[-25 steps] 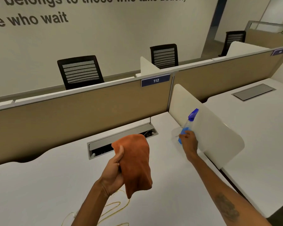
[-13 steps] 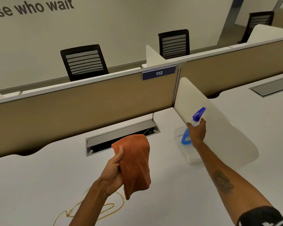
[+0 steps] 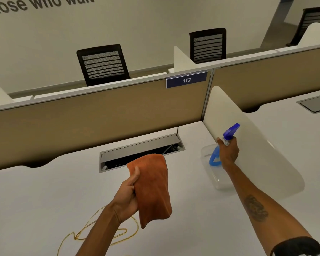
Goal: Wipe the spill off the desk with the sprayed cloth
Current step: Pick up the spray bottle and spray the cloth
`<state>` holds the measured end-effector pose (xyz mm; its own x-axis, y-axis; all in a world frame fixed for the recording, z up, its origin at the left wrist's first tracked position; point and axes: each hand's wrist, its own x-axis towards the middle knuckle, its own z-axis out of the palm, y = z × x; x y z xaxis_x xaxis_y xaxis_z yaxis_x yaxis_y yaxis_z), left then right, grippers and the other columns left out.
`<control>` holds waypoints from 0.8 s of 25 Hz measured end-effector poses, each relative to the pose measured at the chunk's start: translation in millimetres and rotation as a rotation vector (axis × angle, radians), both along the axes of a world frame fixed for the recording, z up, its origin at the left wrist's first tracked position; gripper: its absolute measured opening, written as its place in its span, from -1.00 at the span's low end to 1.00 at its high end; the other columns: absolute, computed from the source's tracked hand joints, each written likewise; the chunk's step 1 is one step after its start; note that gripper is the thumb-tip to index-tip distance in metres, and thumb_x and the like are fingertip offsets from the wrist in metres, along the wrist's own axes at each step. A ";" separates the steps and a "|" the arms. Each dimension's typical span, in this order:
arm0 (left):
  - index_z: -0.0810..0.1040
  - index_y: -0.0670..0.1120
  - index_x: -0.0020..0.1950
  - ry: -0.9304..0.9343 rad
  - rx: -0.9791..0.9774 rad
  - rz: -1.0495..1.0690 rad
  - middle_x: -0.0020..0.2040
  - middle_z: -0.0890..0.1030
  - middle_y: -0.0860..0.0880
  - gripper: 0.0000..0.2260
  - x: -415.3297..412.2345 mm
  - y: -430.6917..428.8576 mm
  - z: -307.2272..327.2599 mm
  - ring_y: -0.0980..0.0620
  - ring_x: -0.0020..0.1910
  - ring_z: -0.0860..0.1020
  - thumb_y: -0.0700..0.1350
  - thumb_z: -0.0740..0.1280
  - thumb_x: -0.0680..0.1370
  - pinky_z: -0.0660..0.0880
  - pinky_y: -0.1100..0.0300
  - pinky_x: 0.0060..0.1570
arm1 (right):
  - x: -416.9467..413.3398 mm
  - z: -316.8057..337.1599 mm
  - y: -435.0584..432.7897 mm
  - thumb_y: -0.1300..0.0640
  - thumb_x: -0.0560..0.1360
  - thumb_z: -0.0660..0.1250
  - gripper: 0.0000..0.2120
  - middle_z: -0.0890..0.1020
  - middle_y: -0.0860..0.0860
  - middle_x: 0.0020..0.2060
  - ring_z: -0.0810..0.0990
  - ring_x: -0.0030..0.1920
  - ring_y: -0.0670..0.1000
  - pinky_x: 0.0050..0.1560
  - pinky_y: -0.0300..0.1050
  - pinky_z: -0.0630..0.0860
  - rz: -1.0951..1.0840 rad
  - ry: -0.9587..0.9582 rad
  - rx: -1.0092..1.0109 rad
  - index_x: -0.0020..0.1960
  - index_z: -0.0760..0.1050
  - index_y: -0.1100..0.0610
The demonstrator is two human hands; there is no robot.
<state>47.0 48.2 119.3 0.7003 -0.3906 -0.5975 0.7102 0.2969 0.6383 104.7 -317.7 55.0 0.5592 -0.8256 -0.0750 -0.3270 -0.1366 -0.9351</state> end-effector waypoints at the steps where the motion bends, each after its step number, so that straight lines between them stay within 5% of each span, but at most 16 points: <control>1: 0.54 -0.08 0.25 0.000 -0.004 0.007 0.21 0.68 -0.17 -0.51 0.3 2.2 0.9 -0.28 0.22 0.61 0.22 0.24 0.48 0.55 -0.21 0.13 | -1.5 -0.4 1.1 0.16 0.54 0.41 -0.55 0.60 0.25 0.21 0.57 0.21 0.23 0.29 0.13 0.50 0.005 0.002 -0.014 0.36 0.39 0.29; 12: 0.51 -0.11 0.33 -0.033 -0.051 -0.008 0.23 0.67 -0.18 -0.50 -9.5 40.5 20.3 -0.25 0.18 0.65 0.21 0.22 0.55 0.59 -0.16 0.07 | -42.9 41.3 41.6 0.11 0.57 0.36 -0.68 0.62 0.18 0.02 0.61 -0.01 0.15 0.04 -0.02 0.60 0.067 -0.216 -0.263 0.24 0.42 0.25; 16: 0.50 -0.12 0.34 -0.062 -0.070 -0.024 0.23 0.66 -0.19 -0.51 -17.2 70.7 36.0 -0.24 0.18 0.65 0.20 0.24 0.57 0.58 -0.17 0.09 | -74.3 93.2 93.9 0.02 0.50 0.30 -0.66 0.60 0.16 -0.10 0.61 -0.12 0.13 -0.14 -0.27 0.50 0.209 -0.332 -0.333 0.16 0.42 0.22; 20: 0.51 -0.12 0.34 -0.115 -0.112 -0.022 0.23 0.67 -0.19 -0.50 -23.1 111.2 53.2 -0.23 0.18 0.65 0.20 0.27 0.55 0.60 -0.14 0.06 | -116.6 144.5 174.0 -0.02 0.42 0.31 -0.61 0.62 -0.02 -0.25 0.63 -0.25 -0.05 -0.16 -0.20 0.59 0.357 -0.428 -0.175 0.19 0.40 0.11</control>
